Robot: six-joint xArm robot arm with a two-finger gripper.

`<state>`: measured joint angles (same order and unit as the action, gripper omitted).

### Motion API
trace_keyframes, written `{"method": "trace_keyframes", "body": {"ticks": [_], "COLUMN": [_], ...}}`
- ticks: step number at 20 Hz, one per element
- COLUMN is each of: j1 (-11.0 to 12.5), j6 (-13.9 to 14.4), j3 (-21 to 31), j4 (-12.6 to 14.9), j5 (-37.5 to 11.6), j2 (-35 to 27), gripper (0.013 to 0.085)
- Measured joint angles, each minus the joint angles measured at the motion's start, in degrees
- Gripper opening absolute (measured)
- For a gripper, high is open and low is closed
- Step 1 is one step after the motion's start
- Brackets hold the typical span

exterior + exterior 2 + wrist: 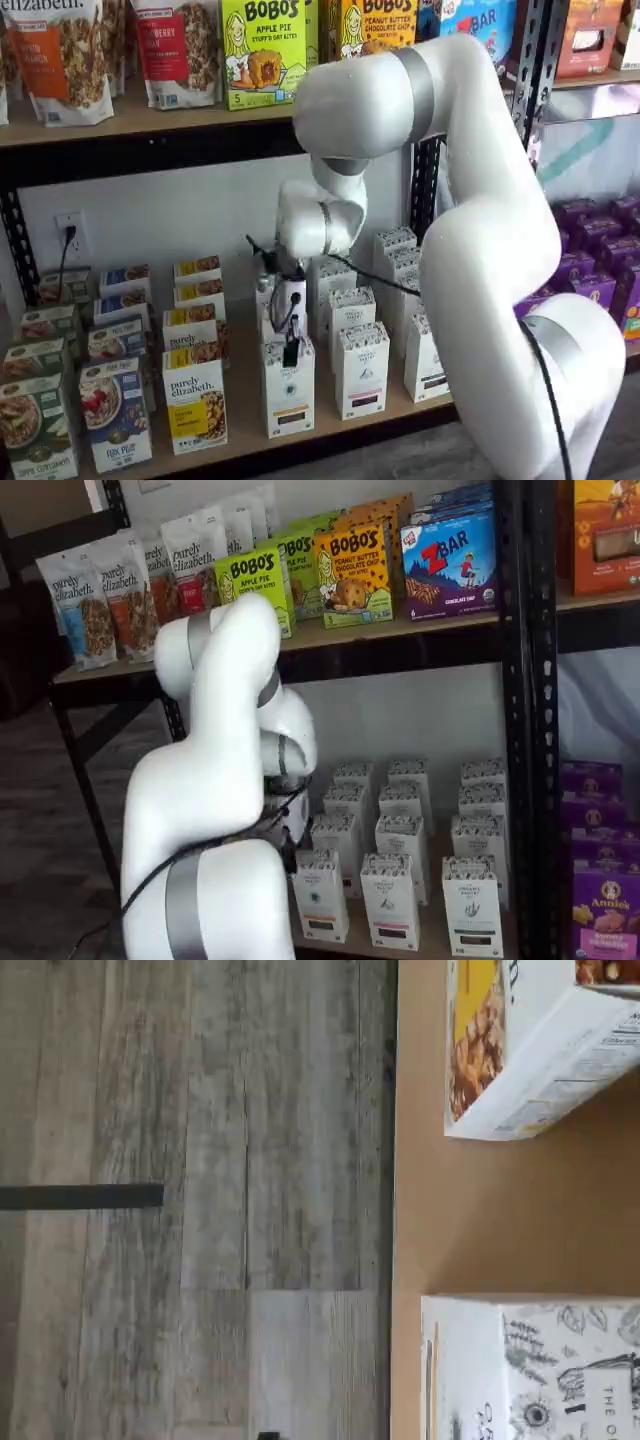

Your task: Pick up the white box with a yellow strip in the middle, on the bottom shelf, the fourth box from the left

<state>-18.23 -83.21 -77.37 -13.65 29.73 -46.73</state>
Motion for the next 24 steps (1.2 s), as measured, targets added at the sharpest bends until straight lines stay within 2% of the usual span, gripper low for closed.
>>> {"method": "trace_keyframes", "body": {"ticks": [4, 12, 17, 24], "j1": [0.87, 1.85, 2.21, 3.37], "j6": [0.28, -1.09, -0.55, -1.60], "j3": [-1.32, -2.43, -5.75, -10.32], "j4": [1.10, 0.74, 1.73, 1.75], "j5": [2.73, 1.06, 1.46, 1.11], "j2": [-0.35, -1.67, -4.56, -8.43], "gripper": [0.0850, 0.0850, 0.0850, 0.0850]}}
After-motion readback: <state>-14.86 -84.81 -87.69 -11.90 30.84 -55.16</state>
